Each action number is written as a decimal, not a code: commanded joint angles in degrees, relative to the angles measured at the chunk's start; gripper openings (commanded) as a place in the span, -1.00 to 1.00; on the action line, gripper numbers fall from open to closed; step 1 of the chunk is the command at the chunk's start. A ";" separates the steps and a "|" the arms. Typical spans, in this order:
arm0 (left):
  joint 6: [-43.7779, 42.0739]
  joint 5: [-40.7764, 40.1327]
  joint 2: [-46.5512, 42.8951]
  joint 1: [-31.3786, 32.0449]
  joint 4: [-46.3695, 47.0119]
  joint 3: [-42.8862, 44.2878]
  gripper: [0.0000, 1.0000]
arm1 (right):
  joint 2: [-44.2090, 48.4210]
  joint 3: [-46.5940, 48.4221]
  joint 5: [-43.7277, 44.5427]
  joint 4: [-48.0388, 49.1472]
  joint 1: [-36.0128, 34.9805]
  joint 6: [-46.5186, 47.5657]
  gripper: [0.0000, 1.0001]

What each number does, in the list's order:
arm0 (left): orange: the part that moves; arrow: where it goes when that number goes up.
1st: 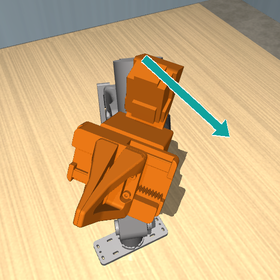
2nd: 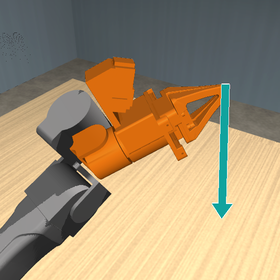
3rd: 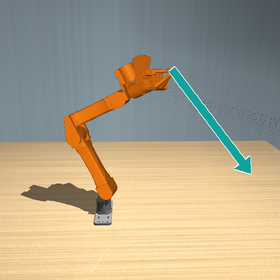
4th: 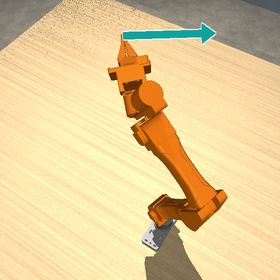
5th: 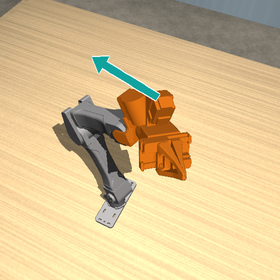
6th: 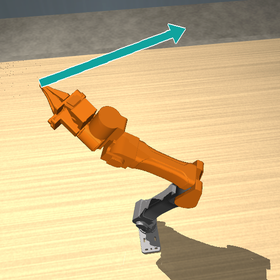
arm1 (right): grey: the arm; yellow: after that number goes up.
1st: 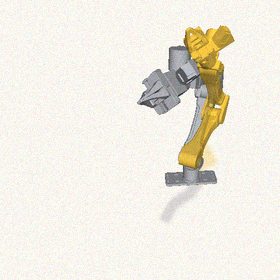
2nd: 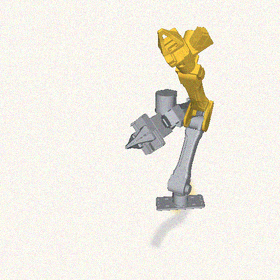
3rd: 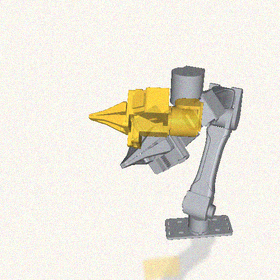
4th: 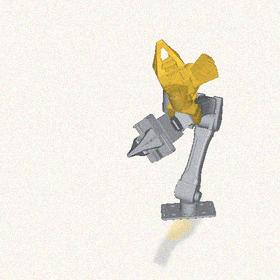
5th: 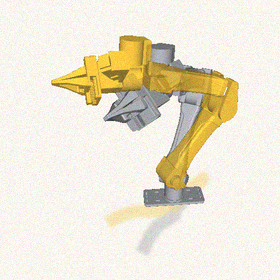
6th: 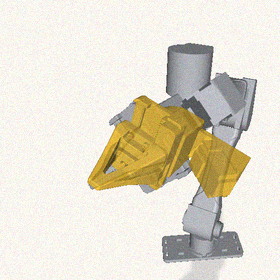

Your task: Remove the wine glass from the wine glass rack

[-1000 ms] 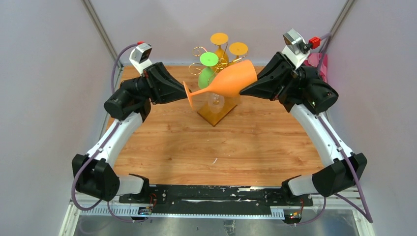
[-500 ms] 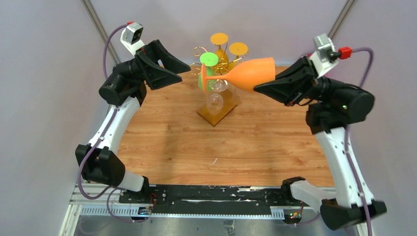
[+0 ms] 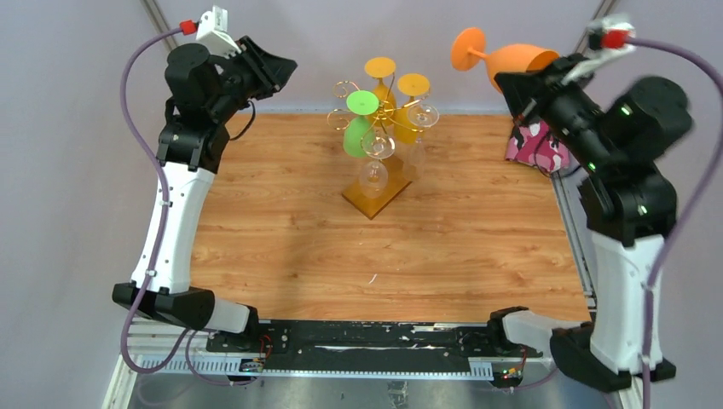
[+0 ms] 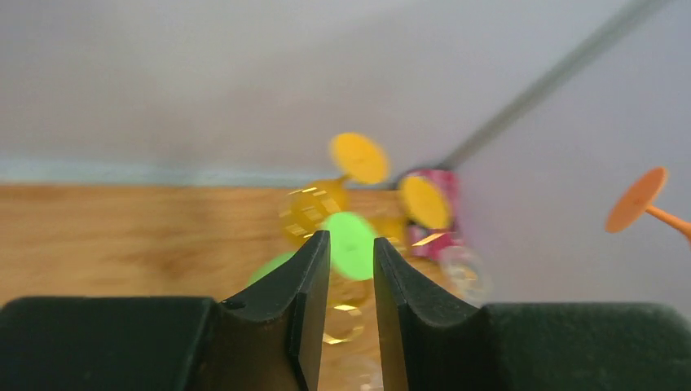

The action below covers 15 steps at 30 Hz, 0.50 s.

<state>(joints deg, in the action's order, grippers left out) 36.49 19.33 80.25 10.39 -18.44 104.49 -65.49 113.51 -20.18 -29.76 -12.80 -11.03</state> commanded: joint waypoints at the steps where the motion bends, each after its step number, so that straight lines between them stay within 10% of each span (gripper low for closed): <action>1: -12.90 -30.24 3.31 1.44 -26.80 1.51 -0.38 | -10.99 2.37 15.64 -16.37 1.70 6.44 -1.00; 15: -13.87 -39.72 7.77 1.47 -29.10 -3.51 -0.50 | -44.04 16.41 23.16 -35.81 4.96 16.04 -1.00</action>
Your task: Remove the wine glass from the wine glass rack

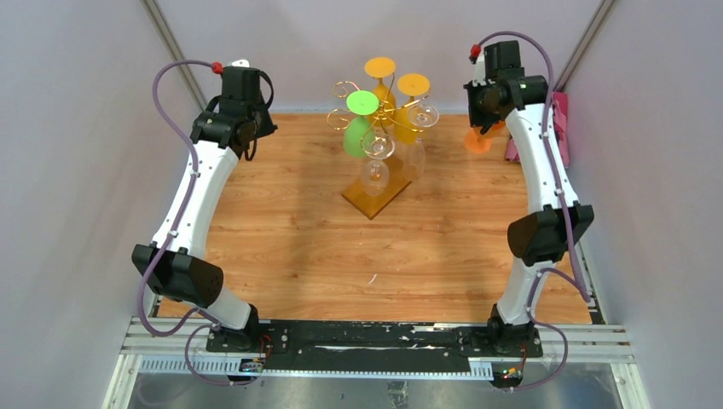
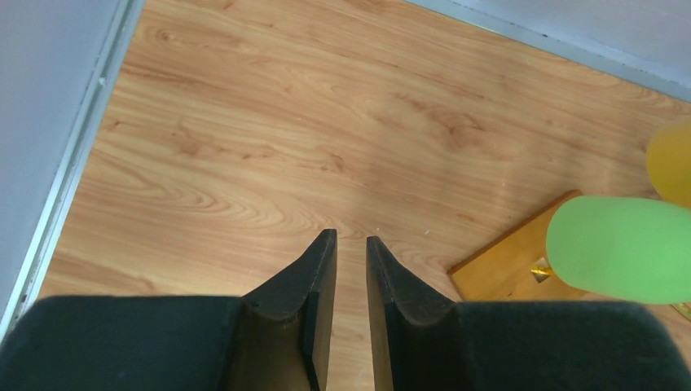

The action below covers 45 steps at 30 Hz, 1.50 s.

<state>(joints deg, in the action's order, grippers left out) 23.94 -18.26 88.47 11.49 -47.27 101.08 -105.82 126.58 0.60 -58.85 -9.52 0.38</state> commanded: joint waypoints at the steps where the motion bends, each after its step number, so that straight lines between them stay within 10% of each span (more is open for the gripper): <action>1: -1.56 -1.32 -0.32 0.38 0.12 -0.29 -0.51 | -5.59 3.84 2.76 -6.91 2.00 5.20 -1.00; 10: -5.02 5.69 -1.03 0.47 3.86 -1.46 -0.56 | -24.48 15.19 -4.58 -13.36 8.88 8.50 -1.00; 24: -6.60 10.55 -0.11 0.47 9.85 -2.52 -0.50 | -27.18 11.18 -7.83 -10.31 12.06 10.08 -1.00; 32: -6.54 13.02 1.85 0.47 9.91 -0.84 -0.47 | -22.26 5.11 -9.03 -7.03 12.11 8.99 -0.26; 45: -7.68 15.00 1.74 0.47 11.87 0.06 -0.35 | -13.62 5.38 -7.38 -5.75 11.89 8.05 0.02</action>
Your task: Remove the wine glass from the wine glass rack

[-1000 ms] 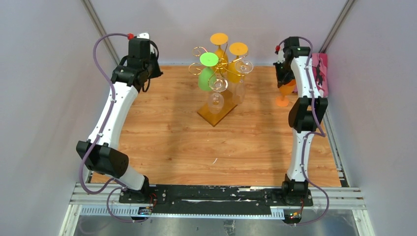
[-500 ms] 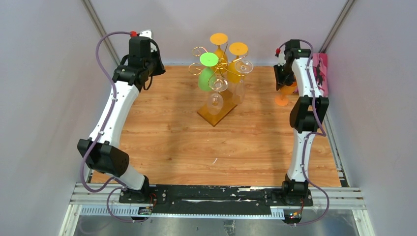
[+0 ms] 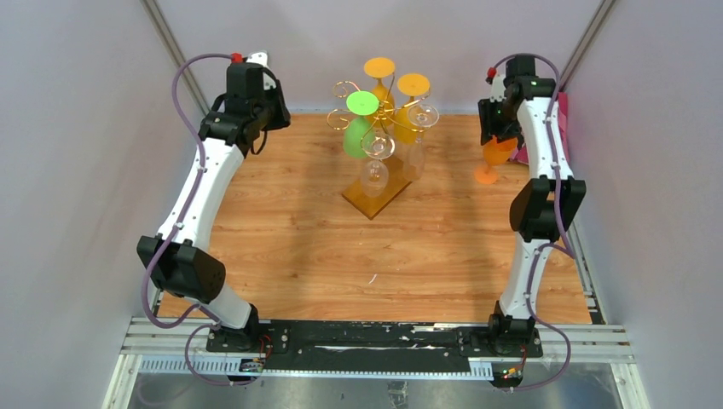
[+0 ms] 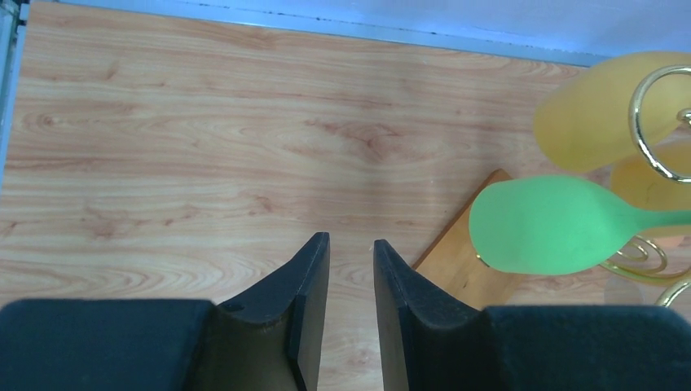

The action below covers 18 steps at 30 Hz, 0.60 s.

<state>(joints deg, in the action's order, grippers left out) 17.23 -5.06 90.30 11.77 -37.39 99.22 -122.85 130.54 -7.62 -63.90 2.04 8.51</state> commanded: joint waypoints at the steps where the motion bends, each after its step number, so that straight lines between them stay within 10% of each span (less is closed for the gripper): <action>1: -1.04 2.07 0.01 0.18 2.11 2.13 -0.34 | 4.05 1.40 0.92 -0.83 0.33 -0.14 0.02; 10: 2.13 16.17 3.20 -3.40 3.99 9.99 -0.29 | 11.04 -3.22 2.68 3.49 0.33 -1.78 0.01; 18: 29.94 51.47 9.08 -11.52 35.31 2.18 -0.27 | 17.82 -8.86 4.10 9.20 0.33 -3.21 -0.03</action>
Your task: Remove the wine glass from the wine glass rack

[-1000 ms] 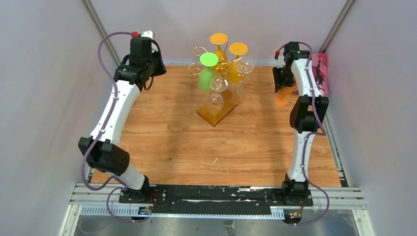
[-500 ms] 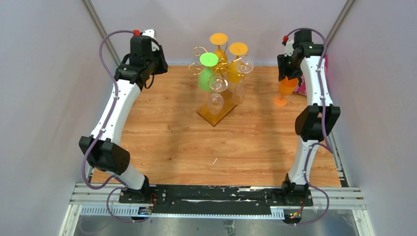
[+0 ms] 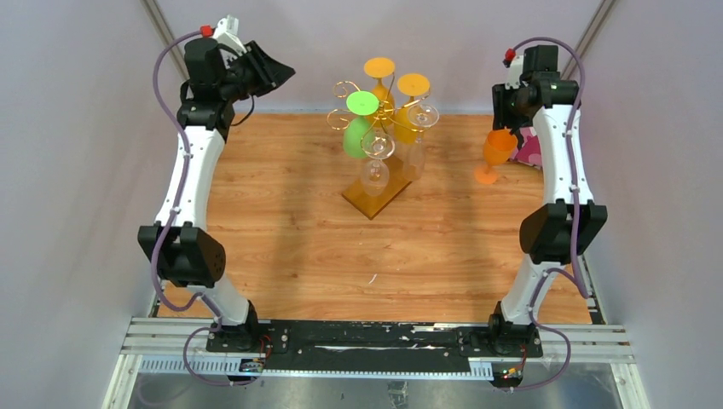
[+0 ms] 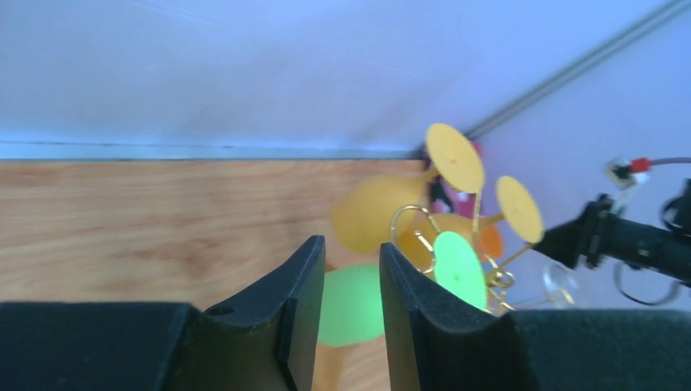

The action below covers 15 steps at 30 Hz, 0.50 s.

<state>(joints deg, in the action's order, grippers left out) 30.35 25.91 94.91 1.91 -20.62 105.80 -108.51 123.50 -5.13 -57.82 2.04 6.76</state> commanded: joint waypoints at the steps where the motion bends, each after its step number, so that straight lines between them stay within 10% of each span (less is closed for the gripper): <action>1: 21.35 23.57 5.62 -1.73 24.22 -5.92 -0.27 | 4.16 -2.31 1.54 3.66 0.33 -1.69 -0.03; 5: 35.38 30.32 9.71 -1.74 38.23 -9.58 -0.29 | 6.13 -4.19 1.40 5.72 0.33 -2.34 -0.04; 15: 36.74 32.26 5.15 -1.41 39.25 -17.15 -0.27 | 6.56 -6.37 0.19 8.21 0.33 -3.24 -0.06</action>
<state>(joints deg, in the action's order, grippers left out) 64.71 54.68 105.10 0.23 13.58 89.38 -102.78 118.28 -4.58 -50.68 2.04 4.60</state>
